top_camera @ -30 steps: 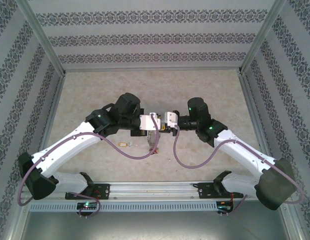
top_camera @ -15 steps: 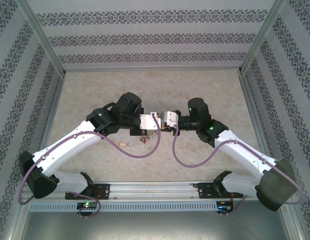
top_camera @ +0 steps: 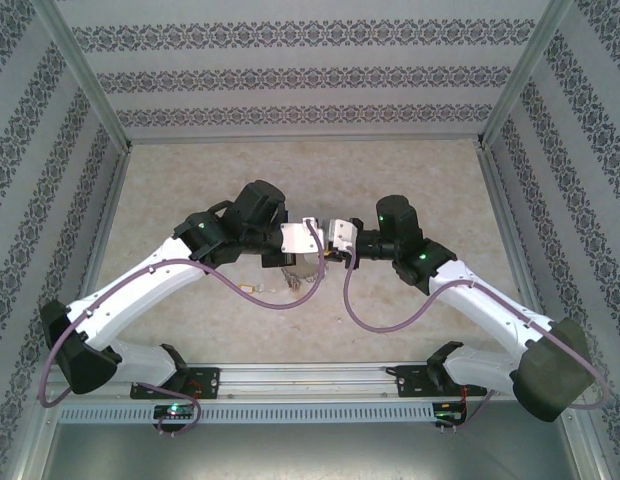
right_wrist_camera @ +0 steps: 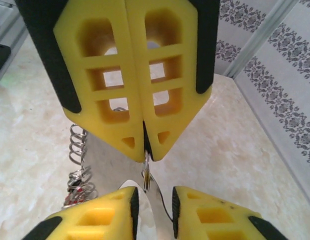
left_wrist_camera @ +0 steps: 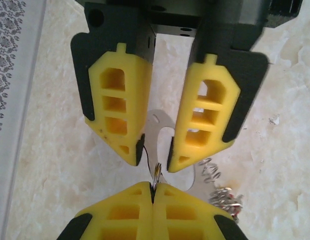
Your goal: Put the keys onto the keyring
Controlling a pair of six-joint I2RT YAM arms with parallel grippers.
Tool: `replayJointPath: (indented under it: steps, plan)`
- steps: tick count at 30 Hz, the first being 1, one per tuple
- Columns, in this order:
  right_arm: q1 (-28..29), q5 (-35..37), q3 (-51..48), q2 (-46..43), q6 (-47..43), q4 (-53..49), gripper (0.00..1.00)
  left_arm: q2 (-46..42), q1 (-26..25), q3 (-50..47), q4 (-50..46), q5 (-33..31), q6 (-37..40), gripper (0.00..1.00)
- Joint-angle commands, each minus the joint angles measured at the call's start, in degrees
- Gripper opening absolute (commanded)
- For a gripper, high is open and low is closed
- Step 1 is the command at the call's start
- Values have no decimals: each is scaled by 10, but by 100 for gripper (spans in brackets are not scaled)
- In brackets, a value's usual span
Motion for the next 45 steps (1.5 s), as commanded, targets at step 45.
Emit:
replayJointPath:
  steps: [45]
  plan:
    - [-17,-72,-15,0,68,84,12,17,-6,13,35,22,-87,0]
